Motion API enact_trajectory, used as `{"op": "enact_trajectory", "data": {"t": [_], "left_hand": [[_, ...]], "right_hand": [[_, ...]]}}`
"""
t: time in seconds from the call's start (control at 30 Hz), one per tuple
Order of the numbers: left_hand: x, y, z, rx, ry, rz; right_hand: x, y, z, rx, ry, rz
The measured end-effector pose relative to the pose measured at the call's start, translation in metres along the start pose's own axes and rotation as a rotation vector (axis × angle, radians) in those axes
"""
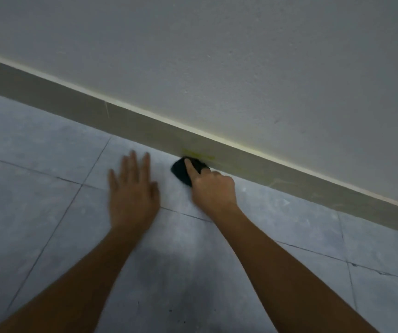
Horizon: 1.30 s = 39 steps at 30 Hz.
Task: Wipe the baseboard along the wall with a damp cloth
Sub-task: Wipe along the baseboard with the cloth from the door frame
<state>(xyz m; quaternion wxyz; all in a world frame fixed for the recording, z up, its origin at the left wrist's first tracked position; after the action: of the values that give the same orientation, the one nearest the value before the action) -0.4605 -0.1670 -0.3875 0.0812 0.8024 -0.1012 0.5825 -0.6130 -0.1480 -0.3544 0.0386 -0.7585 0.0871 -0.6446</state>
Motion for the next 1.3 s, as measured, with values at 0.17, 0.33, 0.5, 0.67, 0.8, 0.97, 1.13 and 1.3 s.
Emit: {"op": "enact_trajectory", "data": {"t": [0.17, 0.33, 0.5, 0.67, 0.8, 0.97, 1.13, 1.3], "left_hand": [[-0.015, -0.006, -0.013, 0.033, 0.023, 0.031], [-0.016, -0.004, -0.014, 0.035, 0.024, 0.037], [-0.012, -0.006, -0.015, 0.034, 0.023, 0.034], [-0.013, -0.005, -0.015, 0.026, 0.014, 0.012], [-0.013, -0.004, -0.014, 0.018, 0.016, 0.003], [-0.013, -0.005, -0.014, 0.027, 0.015, -0.001], [-0.013, -0.005, -0.013, 0.032, 0.026, -0.006], [-0.013, -0.004, -0.013, 0.038, 0.016, -0.001]], "right_hand": [[0.006, -0.009, -0.035, 0.08, -0.213, -0.215], [0.035, -0.022, -0.056, 0.173, -0.223, -0.553], [0.051, 0.01, -0.006, 0.21, -0.239, -0.688], [0.011, 0.0, -0.01, 0.145, -0.143, -0.556], [-0.003, -0.017, -0.035, 0.098, -0.055, -0.304], [0.001, -0.003, -0.018, 0.02, -0.007, -0.102], [0.006, 0.011, -0.006, 0.004, 0.013, -0.269], [0.035, 0.002, -0.014, -0.024, -0.048, -0.58]]}}
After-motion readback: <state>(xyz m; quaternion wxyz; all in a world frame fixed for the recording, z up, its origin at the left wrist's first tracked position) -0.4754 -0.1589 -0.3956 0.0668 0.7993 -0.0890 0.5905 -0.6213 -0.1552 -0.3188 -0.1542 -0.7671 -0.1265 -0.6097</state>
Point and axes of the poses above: each hand's wrist, its own y-axis towards the middle knuckle, its own x-axis out of the back of the hand, z = x × y, the point moved 7 cm from there along y, towards the middle knuckle
